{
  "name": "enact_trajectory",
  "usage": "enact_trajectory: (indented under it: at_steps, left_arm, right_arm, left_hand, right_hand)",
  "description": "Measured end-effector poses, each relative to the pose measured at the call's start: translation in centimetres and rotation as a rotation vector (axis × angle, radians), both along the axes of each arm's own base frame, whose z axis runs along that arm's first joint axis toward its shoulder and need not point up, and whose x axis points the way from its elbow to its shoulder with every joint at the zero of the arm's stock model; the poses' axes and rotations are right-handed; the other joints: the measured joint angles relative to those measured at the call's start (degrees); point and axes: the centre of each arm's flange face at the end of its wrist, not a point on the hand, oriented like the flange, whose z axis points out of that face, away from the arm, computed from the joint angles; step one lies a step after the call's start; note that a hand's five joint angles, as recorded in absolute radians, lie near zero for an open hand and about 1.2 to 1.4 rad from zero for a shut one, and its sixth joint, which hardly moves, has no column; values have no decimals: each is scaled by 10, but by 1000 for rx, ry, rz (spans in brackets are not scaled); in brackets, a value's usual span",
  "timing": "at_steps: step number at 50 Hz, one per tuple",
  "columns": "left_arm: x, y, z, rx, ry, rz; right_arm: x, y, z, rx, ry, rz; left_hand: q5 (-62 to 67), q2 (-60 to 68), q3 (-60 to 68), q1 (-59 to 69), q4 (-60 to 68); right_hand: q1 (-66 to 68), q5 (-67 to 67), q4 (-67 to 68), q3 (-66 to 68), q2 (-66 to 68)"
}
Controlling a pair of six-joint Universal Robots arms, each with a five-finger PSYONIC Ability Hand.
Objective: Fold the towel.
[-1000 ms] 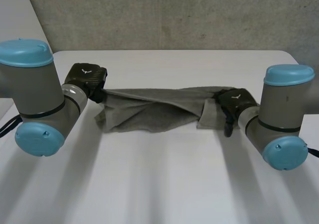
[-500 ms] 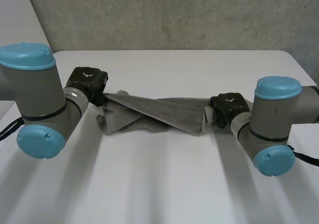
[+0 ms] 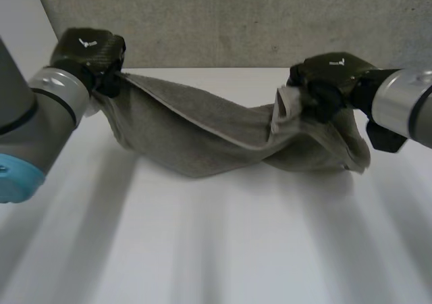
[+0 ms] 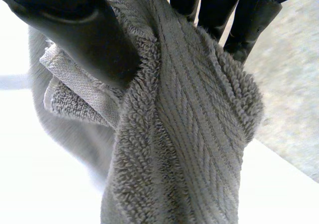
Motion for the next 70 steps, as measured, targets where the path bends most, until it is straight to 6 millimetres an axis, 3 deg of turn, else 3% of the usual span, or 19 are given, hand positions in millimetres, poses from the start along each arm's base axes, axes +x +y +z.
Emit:
enact_trajectory:
  at_steps: [6, 12, 16, 19, 23, 26, 28, 29, 30, 34, 37, 39, 44, 51, 58, 63, 70]
  left_arm:
    - [1, 12, 5, 41, -24, -52]
    - [0, 7, -26, 225, -87, -122]
    - [-3, -5, -50, 322, -117, -142]
    - [-8, -21, -52, 298, -109, -143]
    - [-18, -51, -31, 147, -61, -132]
    - [-25, -73, 9, -60, 15, -111]
    - [-28, -80, 38, -192, 78, -96]
    - [-28, -81, 46, -225, 96, -93]
    - [-28, -82, 69, -321, 153, -85]
    - [-23, -74, 121, -529, 303, -88]
    - [-19, -69, 136, -599, 369, -98]
    - [-17, -69, 134, -606, 388, -101]
    - [-14, -75, 93, -503, 362, -105]
    - [-9, -75, -19, -202, 244, -129]
    - [-4, -54, -107, 0, 174, -141]
    - [0, -39, -142, 60, 116, -140]
    - [4, -30, -151, 49, 15, -140]
  right_arm:
    - [-13, 15, -15, 50, 209, 102]
    - [-20, 19, -55, 99, 424, 192]
    - [-22, 8, -76, 106, 518, 178]
    - [-18, -11, -77, 37, 524, 131]
    - [-2, -53, -56, -160, 433, 19]
    - [15, -89, -11, -387, 248, -110]
    - [21, -101, 18, -502, 127, -169]
    - [22, -104, 28, -537, 86, -185]
    - [23, -108, 50, -614, -6, -216]
    - [20, -109, 100, -780, -227, -261]
    - [17, -107, 112, -819, -301, -260]
    - [16, -107, 109, -814, -313, -250]
    - [17, -111, 70, -707, -265, -169]
    - [14, -105, -16, -465, -158, -3]
    - [5, -91, -89, -256, -85, 52]
    - [-6, -79, -130, -157, -14, 52]
    - [-27, -72, -154, -93, 56, 16]
  left_hand:
    - [0, 0, 0, 0, 0]
    - [0, 0, 0, 0, 0]
    - [0, 1, 0, 0, 0]
    - [0, 2, 1, 0, 0]
    - [0, 4, 2, 0, 0]
    - [0, 4, 2, 0, 0]
    - [0, 4, 2, 0, 0]
    - [0, 4, 2, 0, 0]
    - [0, 4, 2, 0, 0]
    - [0, 4, 2, 0, 0]
    - [0, 4, 2, 0, 0]
    - [0, 4, 2, 0, 0]
    - [0, 4, 2, 0, 0]
    - [0, 4, 2, 0, 0]
    - [0, 4, 2, 0, 0]
    - [0, 4, 2, 0, 0]
    - [0, 4, 2, 0, 0]
  right_hand:
    - [0, 0, 1, 0, 0]
    - [0, 0, 0, 0, 0]
    - [0, 0, 0, 0, 0]
    - [1, 0, 0, 0, 0]
    - [1, 0, 0, 0, 0]
    - [1, 0, 1, 0, 0]
    - [1, 0, 7, 0, 0]
    - [1, 0, 9, 0, 0]
    - [1, 0, 10, 0, 0]
    - [1, 0, 11, 0, 0]
    - [1, 2, 11, 1, 0]
    - [1, 2, 11, 2, 0]
    - [1, 2, 11, 2, 0]
    - [2, 2, 11, 3, 0]
    - [2, 2, 11, 2, 0]
    - [1, 2, 11, 2, 0]
    - [-56, -46, -48, -28, -43]
